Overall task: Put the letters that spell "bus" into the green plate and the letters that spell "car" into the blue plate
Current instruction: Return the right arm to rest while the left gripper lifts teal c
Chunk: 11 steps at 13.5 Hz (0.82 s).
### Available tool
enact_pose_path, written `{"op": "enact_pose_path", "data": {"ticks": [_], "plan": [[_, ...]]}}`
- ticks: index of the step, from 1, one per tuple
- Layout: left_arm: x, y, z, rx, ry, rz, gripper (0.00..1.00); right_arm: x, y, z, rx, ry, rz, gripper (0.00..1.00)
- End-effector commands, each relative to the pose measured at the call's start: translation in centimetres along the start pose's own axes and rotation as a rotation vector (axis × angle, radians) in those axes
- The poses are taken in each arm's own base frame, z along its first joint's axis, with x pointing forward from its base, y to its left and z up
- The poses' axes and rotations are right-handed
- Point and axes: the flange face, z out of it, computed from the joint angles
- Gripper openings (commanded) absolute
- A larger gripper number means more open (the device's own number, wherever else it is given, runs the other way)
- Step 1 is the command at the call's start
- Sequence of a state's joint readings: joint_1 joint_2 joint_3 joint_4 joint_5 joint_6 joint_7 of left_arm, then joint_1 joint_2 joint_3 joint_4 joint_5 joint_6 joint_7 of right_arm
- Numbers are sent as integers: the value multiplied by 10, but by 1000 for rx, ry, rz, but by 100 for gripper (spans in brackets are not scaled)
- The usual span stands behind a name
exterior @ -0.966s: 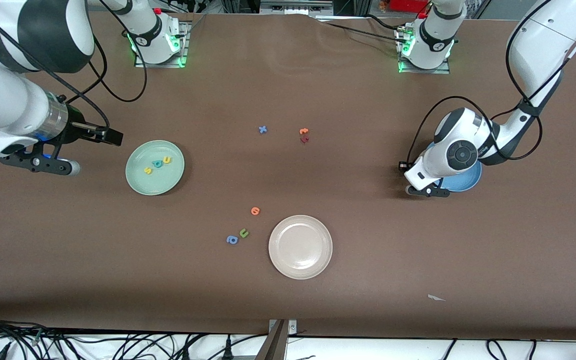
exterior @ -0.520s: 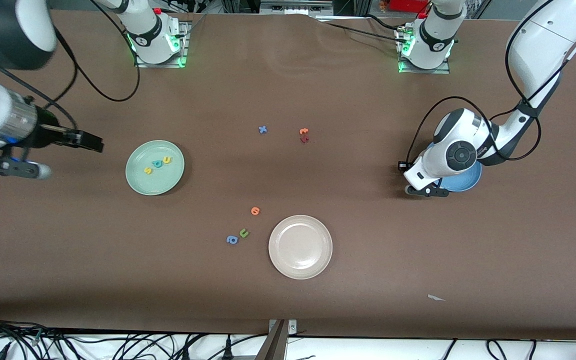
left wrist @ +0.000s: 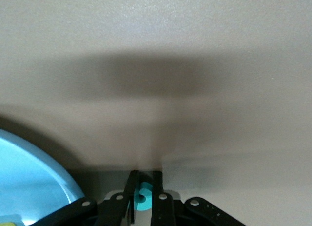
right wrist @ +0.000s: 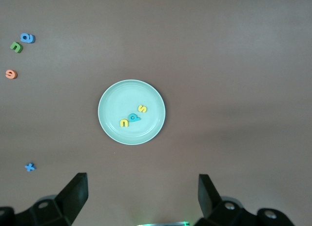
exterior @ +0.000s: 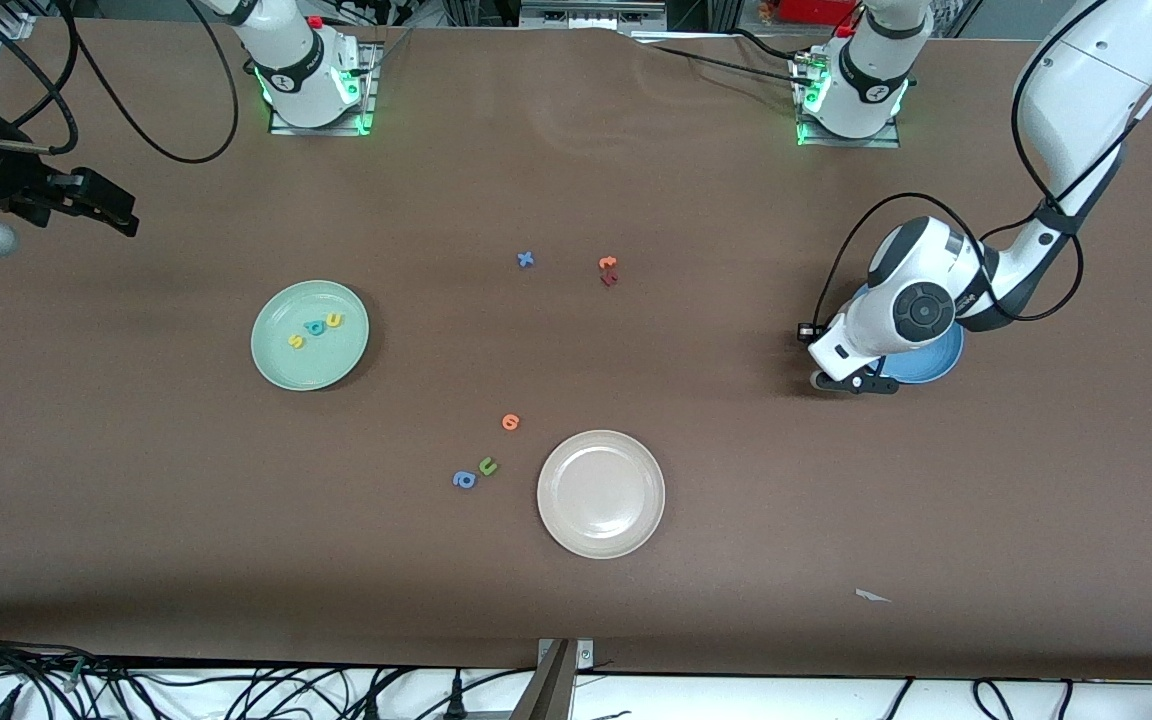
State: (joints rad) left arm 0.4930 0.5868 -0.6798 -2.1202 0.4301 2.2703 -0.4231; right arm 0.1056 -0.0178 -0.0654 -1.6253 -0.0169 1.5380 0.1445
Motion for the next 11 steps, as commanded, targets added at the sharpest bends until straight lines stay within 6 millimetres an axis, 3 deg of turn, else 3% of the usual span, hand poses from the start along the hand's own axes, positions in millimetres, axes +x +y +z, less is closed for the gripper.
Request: {"op": "enact_pose_path", "data": {"ticks": [1,5,11], "plan": [[2,-9,-7,28,6,-15,11,1,27,3,54,-1,-1,100],[1,-10,-5,26,0,-21,11,1,20,-4,44,21,-28,100],[10,-12,-23,30,18,-72,11,8,16,-1,44,30,-34,100]]}}
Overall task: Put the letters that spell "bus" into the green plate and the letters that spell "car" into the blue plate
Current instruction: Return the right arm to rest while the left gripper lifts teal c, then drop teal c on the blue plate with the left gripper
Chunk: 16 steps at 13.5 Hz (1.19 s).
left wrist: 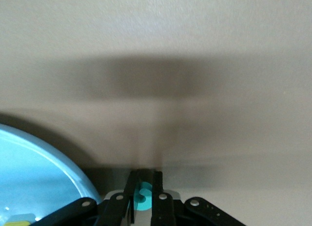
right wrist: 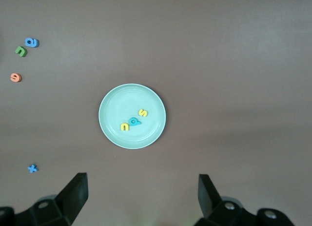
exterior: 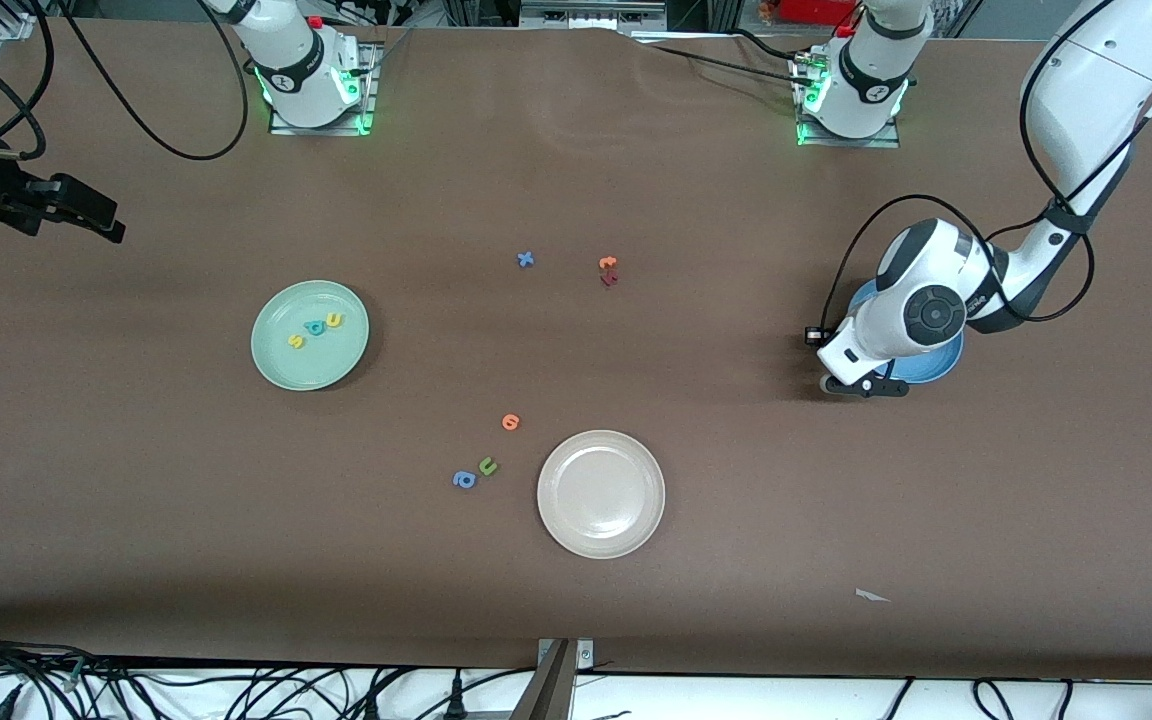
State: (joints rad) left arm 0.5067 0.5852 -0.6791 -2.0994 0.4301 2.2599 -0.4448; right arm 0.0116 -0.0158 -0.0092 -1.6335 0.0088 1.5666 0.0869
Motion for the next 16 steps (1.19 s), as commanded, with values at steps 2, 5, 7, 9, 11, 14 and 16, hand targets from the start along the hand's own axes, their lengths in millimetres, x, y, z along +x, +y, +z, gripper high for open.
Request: {"op": "enact_pose_path", "data": {"ticks": [2,5,7,9,11,14,16], "plan": [[4,-2,-18,41,-6,-32,11,2,-1,-4,14,16,-14,100],[12,-4,-46,43,-75,-65,11,3,0,-5,14,18,-11,100],[15,-8,-63,46,-121,-82,11,3,-1,-5,12,18,-14,100],[14,-7,-64,47,-125,-73,11,3,-1,-5,12,18,-14,100],[10,-23,-59,53,-172,-33,11,3,-1,-5,11,18,-14,100],[4,-61,-44,25,-224,24,13,3,2,-4,0,17,-13,100],[5,-67,-37,26,-233,23,34,3,1,-4,0,16,-13,100]]}}
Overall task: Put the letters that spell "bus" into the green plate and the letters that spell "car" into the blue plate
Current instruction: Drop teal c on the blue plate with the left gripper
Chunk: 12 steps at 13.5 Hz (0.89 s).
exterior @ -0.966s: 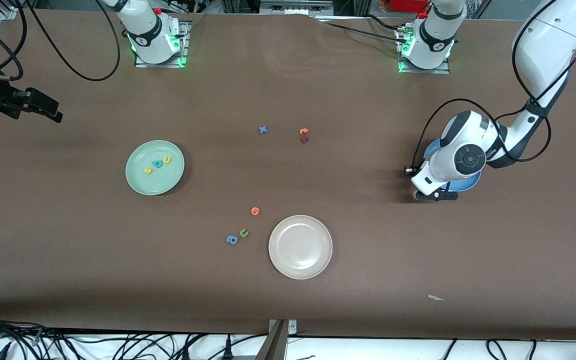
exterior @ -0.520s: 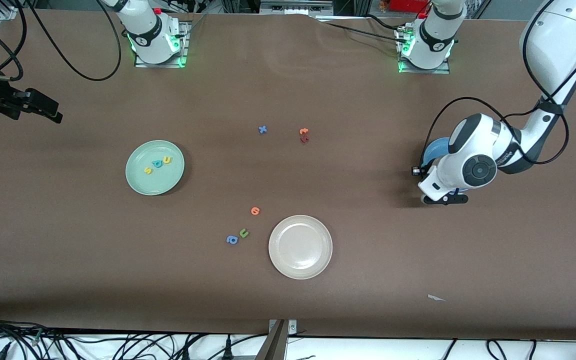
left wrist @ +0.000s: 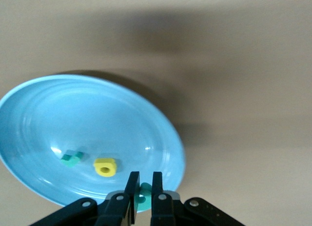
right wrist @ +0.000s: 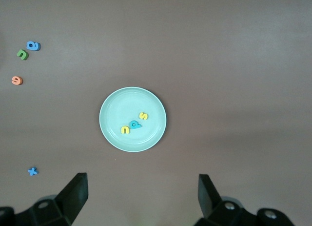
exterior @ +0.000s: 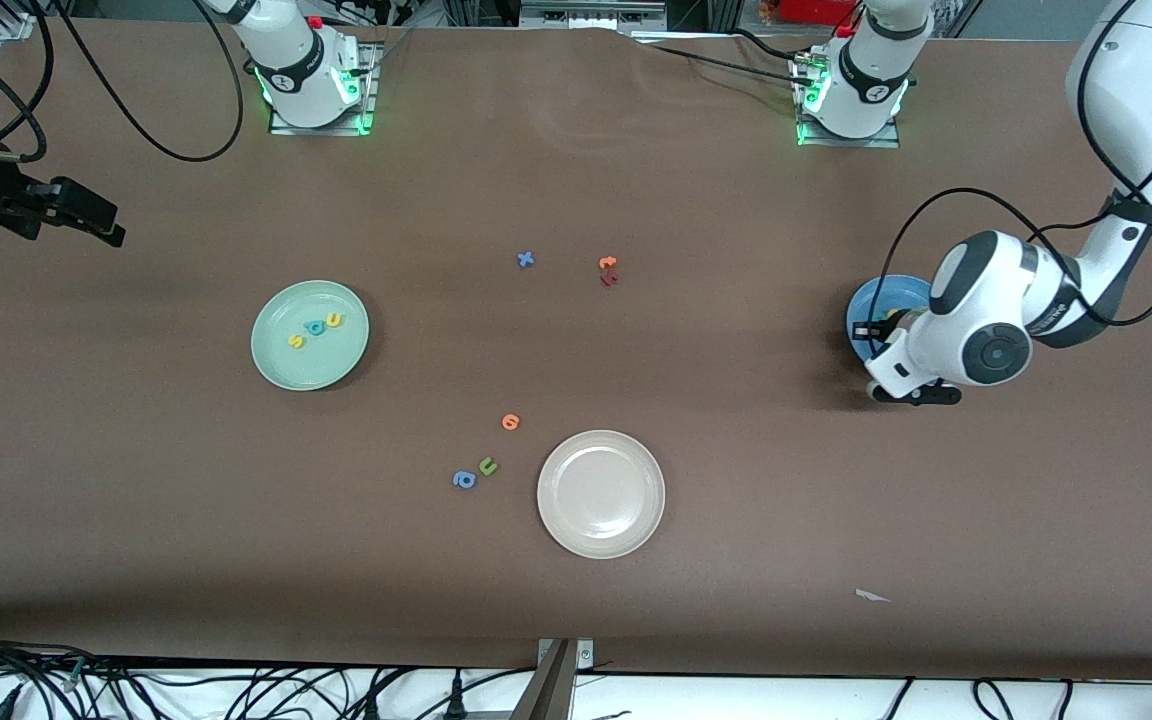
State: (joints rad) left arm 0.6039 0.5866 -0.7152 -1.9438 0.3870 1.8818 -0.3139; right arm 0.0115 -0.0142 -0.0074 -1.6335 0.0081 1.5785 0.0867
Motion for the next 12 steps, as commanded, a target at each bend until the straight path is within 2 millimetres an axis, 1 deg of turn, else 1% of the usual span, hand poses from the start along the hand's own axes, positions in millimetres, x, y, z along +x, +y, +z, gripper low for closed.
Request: {"op": "enact_pose_path", "data": {"ticks": [1,2,3,4,6,8,10,12], "plan": [[-1,-5,6,-14,-20,23,61,1,1,-5,0,7,-12,100],[0,-10,4,-18,-16,13,84,1,1,-4,1,5,-12,100],[0,-15,-2,-21,-6,2,100,1,1,-5,2,7,-12,100],[0,-18,-9,-26,6,-9,100,1,1,-5,1,5,-12,100],[0,-32,-42,-15,39,-45,100,1,1,-4,1,2,-12,100],[-6,-48,-82,-3,2,-80,100,1,1,-4,1,4,-12,100],[-13,-63,-125,-46,-29,-118,100,1,0,-5,1,4,-14,100],[-24,-76,-164,-51,-46,-144,100,1,0,-5,1,4,-14,100]]}}
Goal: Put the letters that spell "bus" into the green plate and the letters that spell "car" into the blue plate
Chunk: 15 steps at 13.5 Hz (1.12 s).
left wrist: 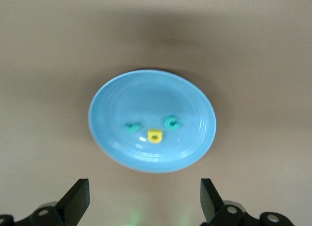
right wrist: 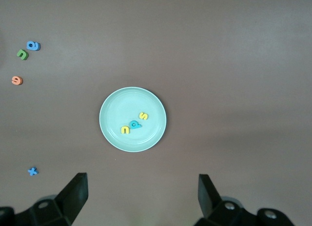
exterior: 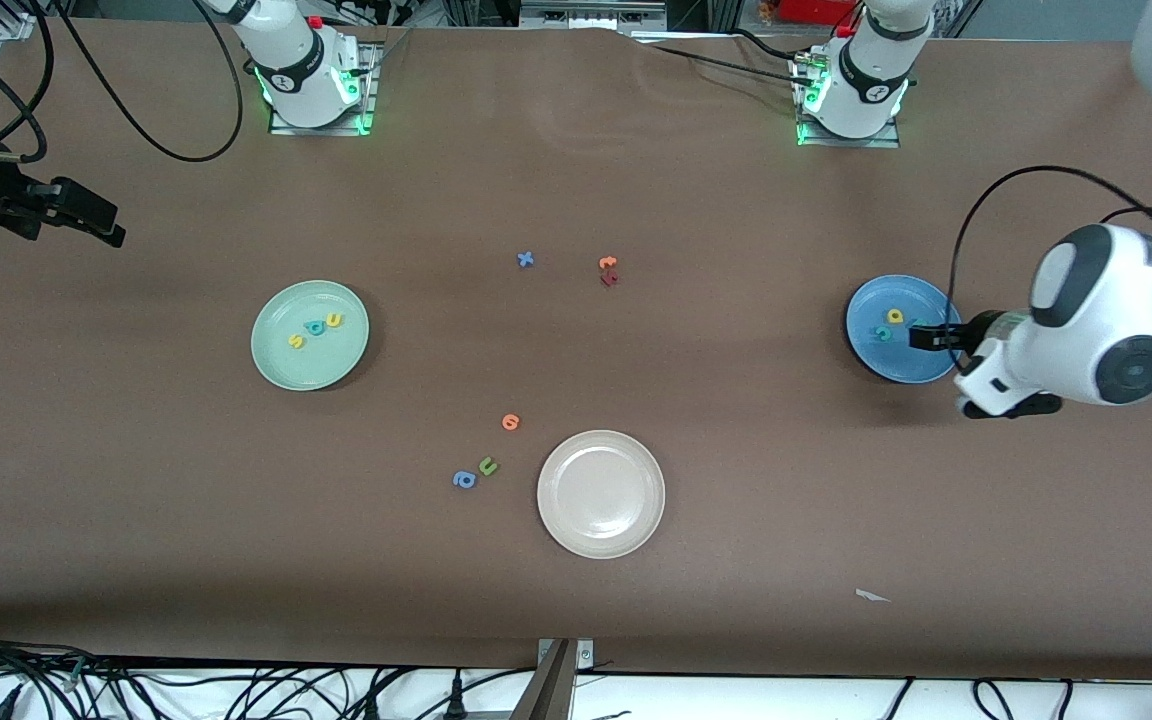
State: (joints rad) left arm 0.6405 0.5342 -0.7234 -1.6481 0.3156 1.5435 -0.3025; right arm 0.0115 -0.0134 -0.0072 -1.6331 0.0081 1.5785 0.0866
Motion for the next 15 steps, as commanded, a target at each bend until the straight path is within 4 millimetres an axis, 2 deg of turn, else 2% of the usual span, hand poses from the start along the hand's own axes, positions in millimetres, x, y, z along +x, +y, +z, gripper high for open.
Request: {"op": "enact_pose_path", "data": {"ticks": [1,3,6,8,10,14,15], "plan": [[-15,-19,-56,-26,-12,-20,100,1,0,-5,1,6,-13,100],[-24,-33,-89,-38,6,-48,100,0,0,-5,3,4,-13,100],[-39,-42,-126,-65,66,-72,100,0,0,-5,1,4,-15,100],[-44,-36,-143,-67,102,-63,100,1,-1,-4,3,3,-13,100],[-44,-25,-154,-41,127,-78,100,1,-1,-4,3,6,-7,100],[-56,-28,-167,-129,126,-140,99,1,-6,-4,1,6,-15,100],[-62,-19,-173,-123,141,-124,99,1,-5,-4,3,7,-12,100]]}}
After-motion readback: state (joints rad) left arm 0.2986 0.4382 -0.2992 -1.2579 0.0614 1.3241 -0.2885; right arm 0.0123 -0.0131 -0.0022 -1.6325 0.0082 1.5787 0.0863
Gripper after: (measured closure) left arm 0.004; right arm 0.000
